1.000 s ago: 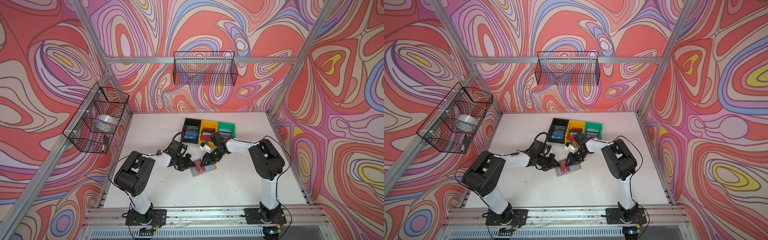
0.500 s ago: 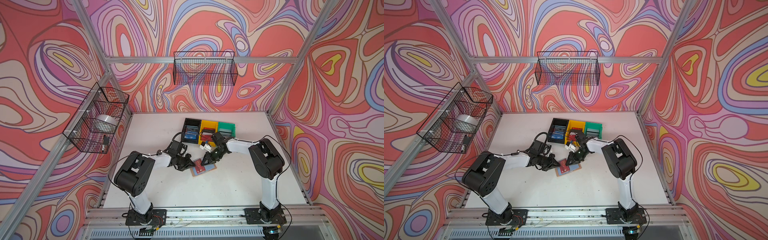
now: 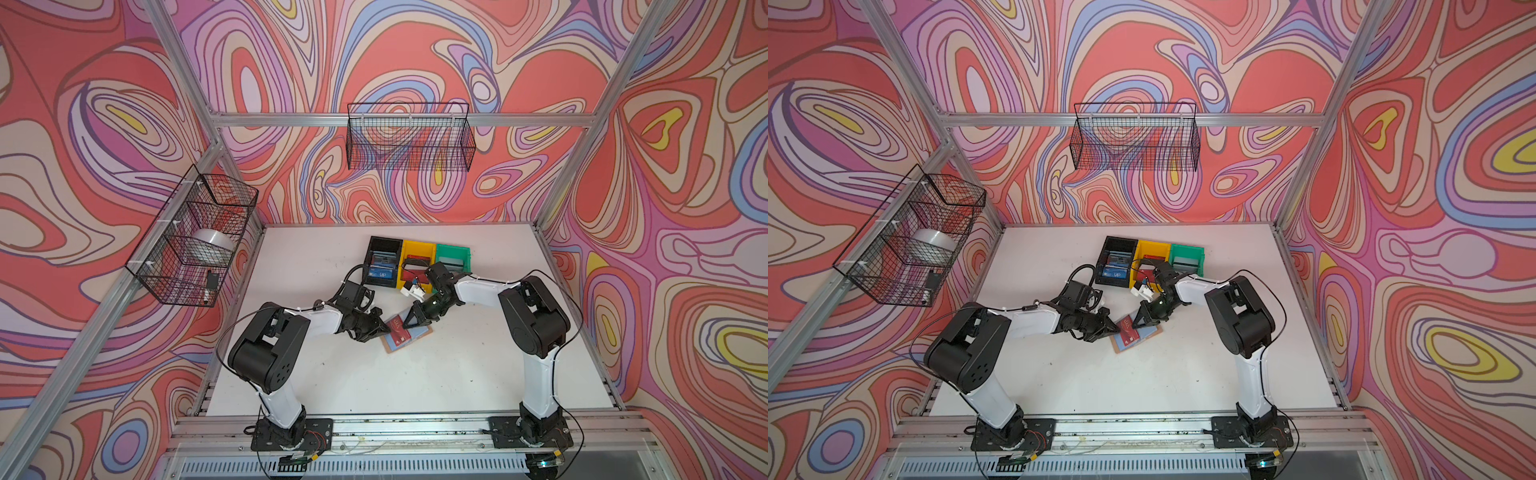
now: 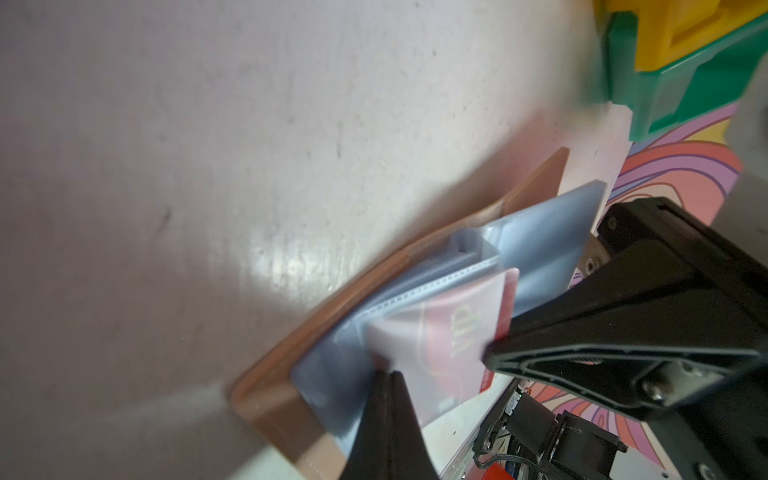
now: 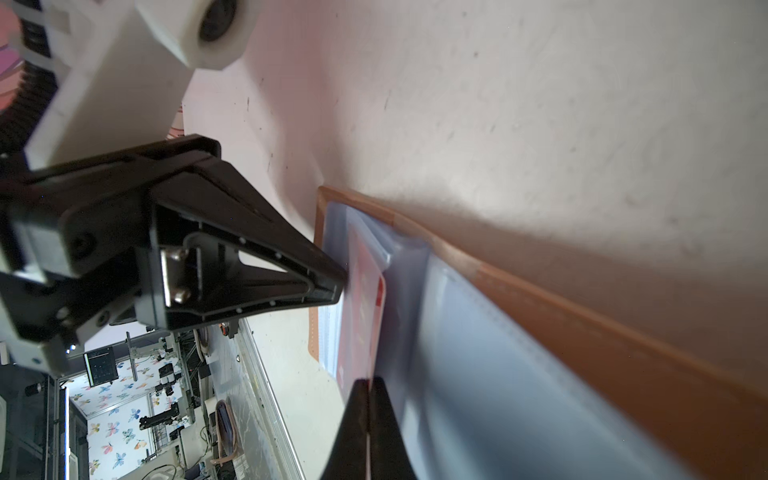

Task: Take the credit cards out of the card holder

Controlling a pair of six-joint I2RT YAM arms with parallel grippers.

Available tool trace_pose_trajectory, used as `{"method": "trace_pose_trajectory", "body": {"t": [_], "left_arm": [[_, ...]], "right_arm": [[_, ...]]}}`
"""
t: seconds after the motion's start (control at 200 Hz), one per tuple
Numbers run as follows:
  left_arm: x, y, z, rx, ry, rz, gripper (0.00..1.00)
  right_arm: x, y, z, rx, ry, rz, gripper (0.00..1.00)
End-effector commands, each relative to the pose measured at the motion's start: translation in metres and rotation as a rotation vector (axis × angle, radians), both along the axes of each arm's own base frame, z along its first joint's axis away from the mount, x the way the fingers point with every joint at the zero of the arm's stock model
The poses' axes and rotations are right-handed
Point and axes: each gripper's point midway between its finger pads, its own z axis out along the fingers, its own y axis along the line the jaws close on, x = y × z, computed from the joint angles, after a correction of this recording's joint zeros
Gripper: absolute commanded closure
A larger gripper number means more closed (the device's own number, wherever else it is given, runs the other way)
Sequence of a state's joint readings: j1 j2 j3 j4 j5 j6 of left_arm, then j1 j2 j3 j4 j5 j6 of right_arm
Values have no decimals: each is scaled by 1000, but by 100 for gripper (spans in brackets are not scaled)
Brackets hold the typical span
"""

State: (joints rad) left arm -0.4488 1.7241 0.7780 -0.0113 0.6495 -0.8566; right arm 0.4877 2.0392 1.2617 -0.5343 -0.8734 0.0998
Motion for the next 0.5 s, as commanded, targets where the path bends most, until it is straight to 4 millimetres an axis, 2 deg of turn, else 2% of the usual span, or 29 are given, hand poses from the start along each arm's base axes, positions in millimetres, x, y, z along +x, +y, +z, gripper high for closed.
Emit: {"method": "trace_pose_trajectory", "body": {"t": [0.0, 0.496], "left_arm": [[-11, 12, -23, 72, 60, 9, 100], [-12, 12, -29, 71, 74, 8, 100]], "right_arm": [[-2, -4, -5, 10, 14, -4, 95], [1, -21, -16, -36, 25, -24, 96]]}}
